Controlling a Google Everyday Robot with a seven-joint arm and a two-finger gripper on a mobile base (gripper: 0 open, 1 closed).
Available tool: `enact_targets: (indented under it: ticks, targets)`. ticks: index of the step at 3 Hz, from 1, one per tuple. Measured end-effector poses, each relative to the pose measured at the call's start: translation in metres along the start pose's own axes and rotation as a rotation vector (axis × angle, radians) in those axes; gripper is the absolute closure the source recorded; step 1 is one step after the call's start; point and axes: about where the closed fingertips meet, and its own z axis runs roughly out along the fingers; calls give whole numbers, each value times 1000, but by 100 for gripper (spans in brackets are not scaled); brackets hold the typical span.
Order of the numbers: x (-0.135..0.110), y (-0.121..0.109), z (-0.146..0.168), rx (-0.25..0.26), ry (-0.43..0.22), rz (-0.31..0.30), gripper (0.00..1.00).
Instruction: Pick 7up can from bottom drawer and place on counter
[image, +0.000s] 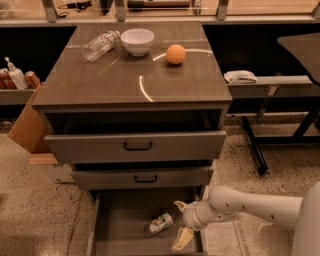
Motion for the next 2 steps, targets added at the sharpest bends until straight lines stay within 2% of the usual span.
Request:
enact_targets:
  ticks: [1,2]
  targets:
    - [2,0,3,-4,3,-3,0]
    - [22,-18,27,-3,12,-46,0]
